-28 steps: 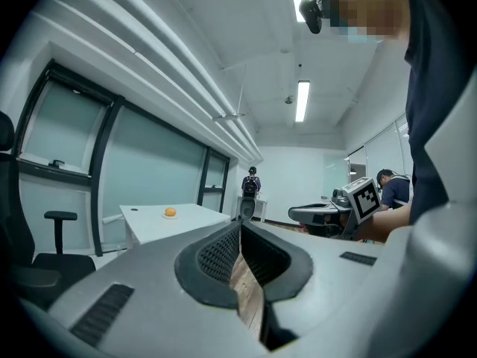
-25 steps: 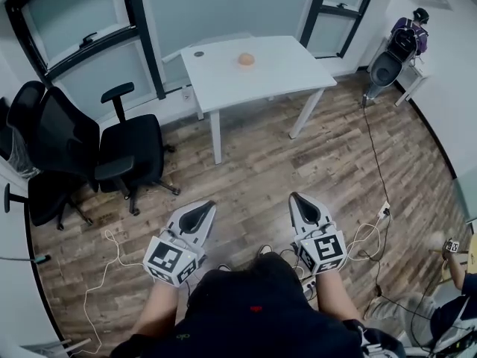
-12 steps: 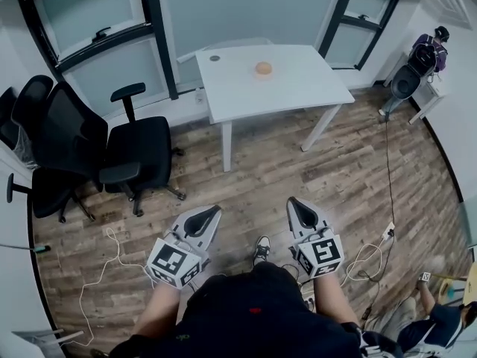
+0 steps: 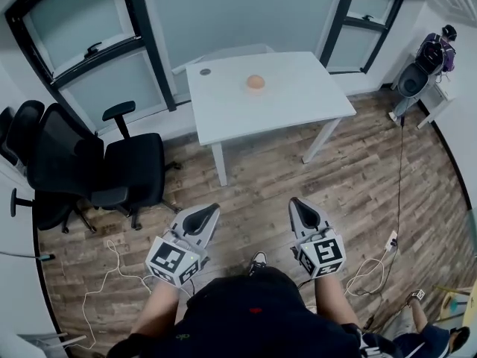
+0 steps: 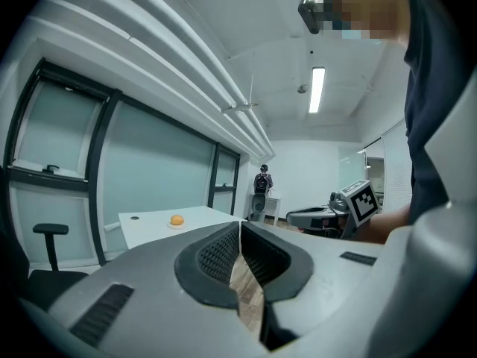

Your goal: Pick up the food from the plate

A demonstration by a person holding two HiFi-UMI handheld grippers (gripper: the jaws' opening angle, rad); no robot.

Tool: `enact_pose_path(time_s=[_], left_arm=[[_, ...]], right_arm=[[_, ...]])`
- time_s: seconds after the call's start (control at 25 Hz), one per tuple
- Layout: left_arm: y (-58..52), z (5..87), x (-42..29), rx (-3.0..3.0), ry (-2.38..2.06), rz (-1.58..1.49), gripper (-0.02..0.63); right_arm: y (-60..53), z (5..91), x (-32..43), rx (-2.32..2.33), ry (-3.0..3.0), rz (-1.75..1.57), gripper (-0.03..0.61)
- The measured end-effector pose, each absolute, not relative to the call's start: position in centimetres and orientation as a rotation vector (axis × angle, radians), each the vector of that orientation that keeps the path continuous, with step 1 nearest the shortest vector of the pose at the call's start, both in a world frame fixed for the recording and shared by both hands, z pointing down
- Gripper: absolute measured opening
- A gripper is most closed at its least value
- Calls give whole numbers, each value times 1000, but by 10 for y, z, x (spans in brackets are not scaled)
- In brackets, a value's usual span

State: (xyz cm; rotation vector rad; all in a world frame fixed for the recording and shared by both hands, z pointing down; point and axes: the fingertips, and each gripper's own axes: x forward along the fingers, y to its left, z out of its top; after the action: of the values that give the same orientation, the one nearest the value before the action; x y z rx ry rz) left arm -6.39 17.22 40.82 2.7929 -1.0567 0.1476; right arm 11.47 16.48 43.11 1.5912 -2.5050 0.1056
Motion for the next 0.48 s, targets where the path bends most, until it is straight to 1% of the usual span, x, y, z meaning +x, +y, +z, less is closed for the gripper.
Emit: enact_pose_path(time_s=[0.2, 0.48], left_arm=[[130, 416, -12, 2794, -1053, 193, 28], [87, 418, 37, 2792, -1101, 187, 28]], right_arm=[[123, 444, 171, 1616, -2513, 160, 25], [75, 454, 220, 1575, -2537, 166, 25]])
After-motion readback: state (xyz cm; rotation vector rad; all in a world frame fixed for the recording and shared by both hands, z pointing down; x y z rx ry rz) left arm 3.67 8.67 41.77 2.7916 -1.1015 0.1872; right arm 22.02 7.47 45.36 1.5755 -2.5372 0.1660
